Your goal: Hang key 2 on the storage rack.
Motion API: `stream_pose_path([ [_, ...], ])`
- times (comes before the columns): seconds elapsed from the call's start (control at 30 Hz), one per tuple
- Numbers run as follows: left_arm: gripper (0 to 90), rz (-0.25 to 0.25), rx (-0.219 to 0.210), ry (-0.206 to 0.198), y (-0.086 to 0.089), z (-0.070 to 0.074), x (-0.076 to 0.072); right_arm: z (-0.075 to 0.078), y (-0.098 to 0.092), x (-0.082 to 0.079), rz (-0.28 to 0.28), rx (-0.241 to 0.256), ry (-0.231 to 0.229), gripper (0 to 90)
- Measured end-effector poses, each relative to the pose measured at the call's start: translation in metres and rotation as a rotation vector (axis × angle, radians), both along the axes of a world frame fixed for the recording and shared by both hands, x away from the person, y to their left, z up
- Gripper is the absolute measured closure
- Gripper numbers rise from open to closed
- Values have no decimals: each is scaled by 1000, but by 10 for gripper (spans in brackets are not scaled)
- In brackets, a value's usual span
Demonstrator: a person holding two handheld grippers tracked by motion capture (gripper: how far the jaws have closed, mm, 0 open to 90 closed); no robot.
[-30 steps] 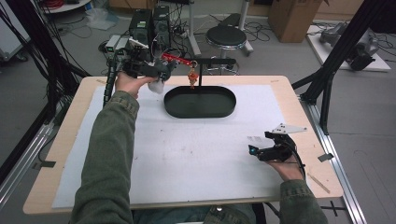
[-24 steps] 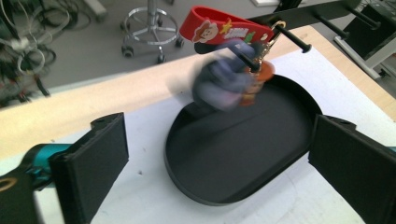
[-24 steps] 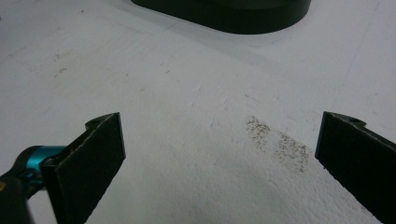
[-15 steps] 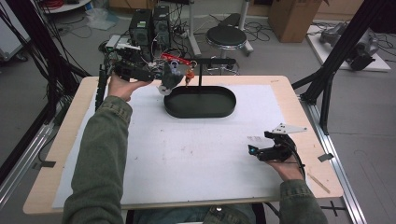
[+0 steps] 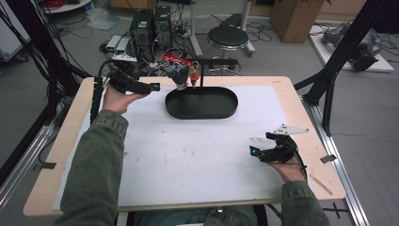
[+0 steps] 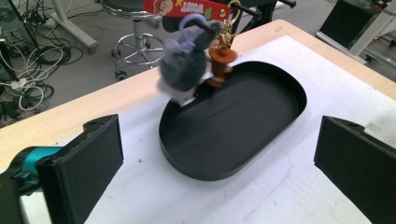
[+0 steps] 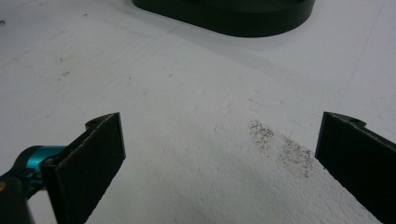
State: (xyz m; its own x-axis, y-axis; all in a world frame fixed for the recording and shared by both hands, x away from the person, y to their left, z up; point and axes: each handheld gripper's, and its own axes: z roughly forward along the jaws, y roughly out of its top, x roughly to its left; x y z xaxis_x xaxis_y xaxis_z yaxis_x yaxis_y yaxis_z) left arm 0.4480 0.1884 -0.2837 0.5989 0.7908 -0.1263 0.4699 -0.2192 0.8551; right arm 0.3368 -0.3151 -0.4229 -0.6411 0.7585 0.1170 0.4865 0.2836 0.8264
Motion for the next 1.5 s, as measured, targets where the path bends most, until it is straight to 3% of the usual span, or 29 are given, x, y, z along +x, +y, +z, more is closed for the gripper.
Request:
stream_pose_path([
  [0.37, 17, -7, 18, 11, 7, -10, -15, 0, 2, 0, 5, -5, 8, 5],
  [0.6, 17, 11, 35, 65, 17, -30, -24, -1, 2, 0, 6, -9, 7, 5],
  [0.83, 17, 28, 16, 73, 31, -47, -35, -1, 3, 0, 4, -10, 8, 5],
  [1.0, 17, 4, -20, 96, 35, -54, -43, -1, 3, 0, 8, -13, 9, 5],
  [1.1, 17, -16, 23, 106, 33, -58, -47, -1, 4, 1, 9, -14, 9, 5],
  [1.5, 17, -16, 49, 128, 38, -73, -62, -1, 5, 1, 14, -19, 11, 5],
])
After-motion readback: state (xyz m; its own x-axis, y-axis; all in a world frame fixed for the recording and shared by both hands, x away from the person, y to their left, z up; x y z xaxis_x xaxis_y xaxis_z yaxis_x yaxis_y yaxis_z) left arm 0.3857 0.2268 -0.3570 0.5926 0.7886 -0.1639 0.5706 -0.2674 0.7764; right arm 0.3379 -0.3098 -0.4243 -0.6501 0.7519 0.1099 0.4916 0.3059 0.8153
